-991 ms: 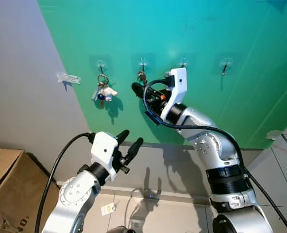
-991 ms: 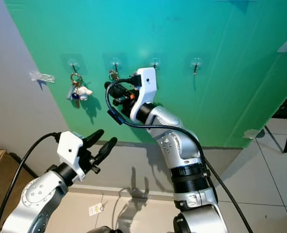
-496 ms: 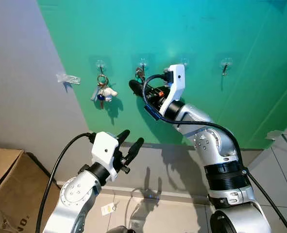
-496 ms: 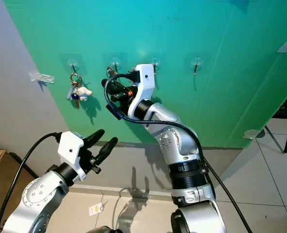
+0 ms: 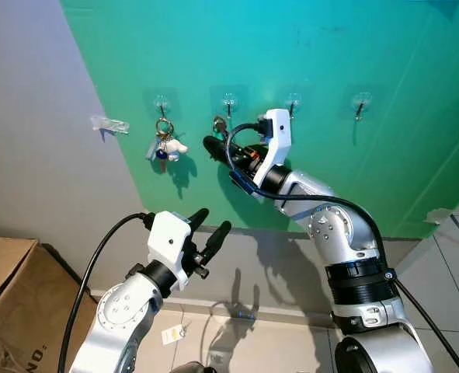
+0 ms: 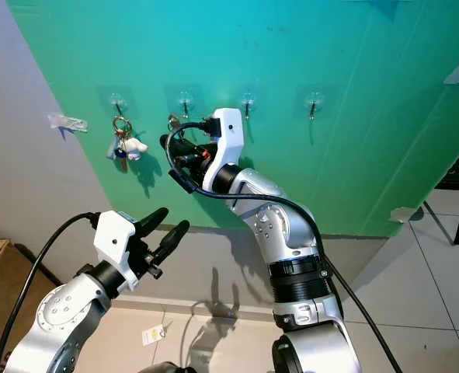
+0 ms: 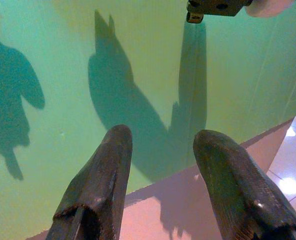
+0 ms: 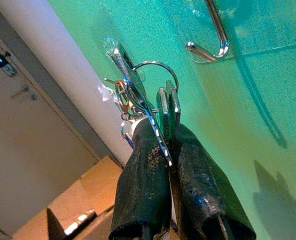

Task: Hang keys on a hook

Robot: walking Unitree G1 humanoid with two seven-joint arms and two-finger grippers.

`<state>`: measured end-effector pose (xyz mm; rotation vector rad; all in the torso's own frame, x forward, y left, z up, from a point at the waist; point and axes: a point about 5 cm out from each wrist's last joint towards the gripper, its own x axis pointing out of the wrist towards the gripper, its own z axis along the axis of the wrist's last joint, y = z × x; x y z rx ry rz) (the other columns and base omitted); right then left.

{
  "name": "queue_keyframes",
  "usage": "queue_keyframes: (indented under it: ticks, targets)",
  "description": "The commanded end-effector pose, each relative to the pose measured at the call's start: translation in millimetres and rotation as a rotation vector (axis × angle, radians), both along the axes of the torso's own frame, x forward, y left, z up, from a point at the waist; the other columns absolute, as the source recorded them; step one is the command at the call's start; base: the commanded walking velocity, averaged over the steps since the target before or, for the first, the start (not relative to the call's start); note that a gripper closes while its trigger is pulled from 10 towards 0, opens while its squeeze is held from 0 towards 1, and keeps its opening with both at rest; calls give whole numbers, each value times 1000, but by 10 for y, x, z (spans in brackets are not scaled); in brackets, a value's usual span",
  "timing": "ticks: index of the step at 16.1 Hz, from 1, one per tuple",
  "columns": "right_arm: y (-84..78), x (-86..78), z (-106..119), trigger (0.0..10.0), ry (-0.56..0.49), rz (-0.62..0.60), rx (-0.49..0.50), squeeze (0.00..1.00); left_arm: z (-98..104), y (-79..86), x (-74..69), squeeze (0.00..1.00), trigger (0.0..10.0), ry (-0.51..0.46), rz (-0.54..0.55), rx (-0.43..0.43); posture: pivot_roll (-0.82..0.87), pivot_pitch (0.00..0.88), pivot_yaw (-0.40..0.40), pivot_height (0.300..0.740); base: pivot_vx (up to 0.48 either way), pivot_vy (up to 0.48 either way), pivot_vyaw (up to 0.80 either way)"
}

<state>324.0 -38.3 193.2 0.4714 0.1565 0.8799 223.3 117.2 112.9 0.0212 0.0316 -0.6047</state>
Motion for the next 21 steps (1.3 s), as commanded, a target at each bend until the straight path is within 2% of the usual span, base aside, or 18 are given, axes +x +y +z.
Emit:
queue_keyframes:
  ticks: [1, 11, 17, 21]
  targets:
    - [15, 19, 49, 0, 7, 7, 13, 0, -11, -1, -1, 0, 10000, 5, 0, 14, -73, 18, 75, 740, 0, 0, 0]
    - [-2, 67, 104, 0, 48, -8, 68, 0, -28, -10, 2, 0, 10000, 11, 1, 18, -72, 17, 72, 740, 0, 0, 0]
    - [-41, 123, 121, 0, 153, -37, 169, 0, -39, -5, 5, 0, 10000, 19, 4, 18, -71, 19, 70, 740, 0, 0, 0]
    - [-22, 105, 110, 0, 173, -27, 175, 0, -42, -4, 2, 0, 10000, 21, 6, 20, -70, 18, 69, 740, 0, 0, 0]
